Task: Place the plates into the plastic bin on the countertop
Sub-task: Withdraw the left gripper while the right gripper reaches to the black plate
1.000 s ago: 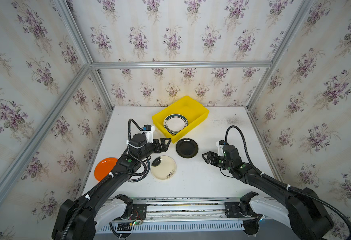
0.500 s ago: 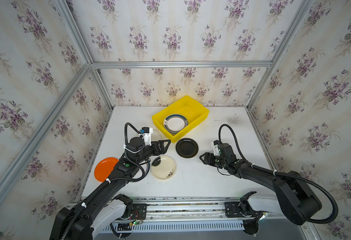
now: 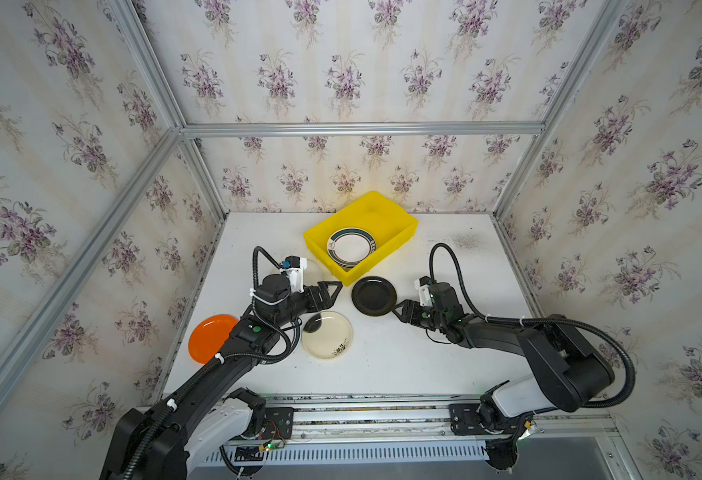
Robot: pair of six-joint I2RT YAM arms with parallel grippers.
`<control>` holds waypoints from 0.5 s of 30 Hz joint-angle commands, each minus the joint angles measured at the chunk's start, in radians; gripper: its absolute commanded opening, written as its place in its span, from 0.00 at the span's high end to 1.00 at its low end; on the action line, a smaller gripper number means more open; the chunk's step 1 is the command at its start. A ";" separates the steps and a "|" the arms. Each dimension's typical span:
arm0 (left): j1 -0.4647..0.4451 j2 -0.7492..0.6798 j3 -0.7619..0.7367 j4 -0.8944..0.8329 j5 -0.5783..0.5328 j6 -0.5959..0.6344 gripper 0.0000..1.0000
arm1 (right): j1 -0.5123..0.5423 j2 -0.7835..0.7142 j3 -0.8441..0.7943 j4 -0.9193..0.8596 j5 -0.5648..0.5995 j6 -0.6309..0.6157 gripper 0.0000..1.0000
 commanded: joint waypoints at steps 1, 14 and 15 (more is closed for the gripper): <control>-0.001 -0.001 -0.007 0.004 0.047 -0.014 0.00 | 0.001 0.065 0.018 0.154 -0.009 0.046 0.43; -0.002 0.000 0.007 -0.067 0.042 0.015 0.00 | -0.009 0.267 0.055 0.350 -0.004 0.123 0.65; -0.002 0.002 0.011 -0.072 0.042 0.017 0.00 | -0.011 0.274 0.054 0.360 -0.002 0.128 0.68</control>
